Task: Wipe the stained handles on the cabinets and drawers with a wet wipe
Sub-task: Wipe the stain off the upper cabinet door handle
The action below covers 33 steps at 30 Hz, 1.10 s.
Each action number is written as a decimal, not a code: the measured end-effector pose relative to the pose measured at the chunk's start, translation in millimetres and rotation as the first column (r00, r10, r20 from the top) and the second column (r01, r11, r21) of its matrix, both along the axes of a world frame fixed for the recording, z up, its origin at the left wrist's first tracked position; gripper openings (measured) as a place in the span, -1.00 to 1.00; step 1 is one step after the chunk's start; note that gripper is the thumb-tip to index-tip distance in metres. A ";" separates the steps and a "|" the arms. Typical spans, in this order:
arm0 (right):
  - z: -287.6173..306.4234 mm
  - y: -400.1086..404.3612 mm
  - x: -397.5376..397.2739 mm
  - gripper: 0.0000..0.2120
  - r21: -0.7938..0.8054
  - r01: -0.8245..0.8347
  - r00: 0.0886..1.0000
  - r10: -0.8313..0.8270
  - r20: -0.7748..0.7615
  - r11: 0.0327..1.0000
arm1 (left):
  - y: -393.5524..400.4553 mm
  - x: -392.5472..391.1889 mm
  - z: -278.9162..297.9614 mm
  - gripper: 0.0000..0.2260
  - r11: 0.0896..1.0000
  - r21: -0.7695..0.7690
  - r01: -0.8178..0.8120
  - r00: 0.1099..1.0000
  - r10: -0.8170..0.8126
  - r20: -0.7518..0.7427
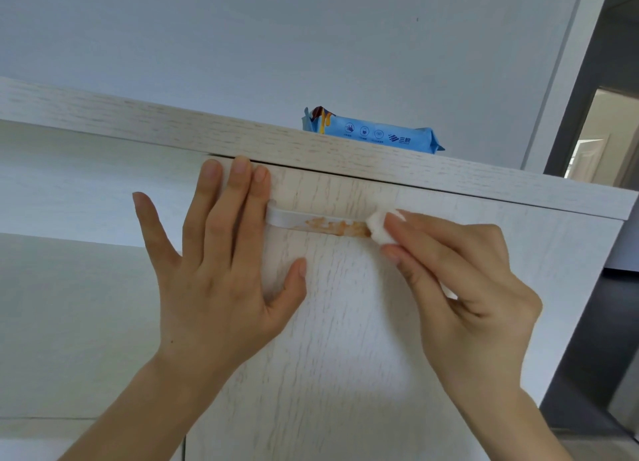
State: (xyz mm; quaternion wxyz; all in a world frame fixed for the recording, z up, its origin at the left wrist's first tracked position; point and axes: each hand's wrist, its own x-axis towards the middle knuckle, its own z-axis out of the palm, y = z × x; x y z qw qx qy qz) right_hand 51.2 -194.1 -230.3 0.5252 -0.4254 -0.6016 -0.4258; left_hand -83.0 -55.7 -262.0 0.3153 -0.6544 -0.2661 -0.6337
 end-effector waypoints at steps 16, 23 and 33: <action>1.7 -6.7 1.8 -0.79 -0.024 -0.093 0.992 0.091 -0.093 0.995 | -1.7 1.0 -0.4 -0.37 1.000 0.001 0.011 1.000 -0.011 0.007; 4.0 -3.1 -3.3 -0.78 -0.051 -0.032 0.999 0.029 -0.046 0.998 | -1.0 0.8 -0.7 -0.36 1.000 0.005 0.024 1.000 -0.024 0.004; -2.5 -1.8 -18.8 -0.79 0.018 -0.088 0.979 0.089 -0.185 0.996 | -1.9 0.2 -0.5 -0.38 1.000 -0.004 0.001 1.000 -0.001 -0.007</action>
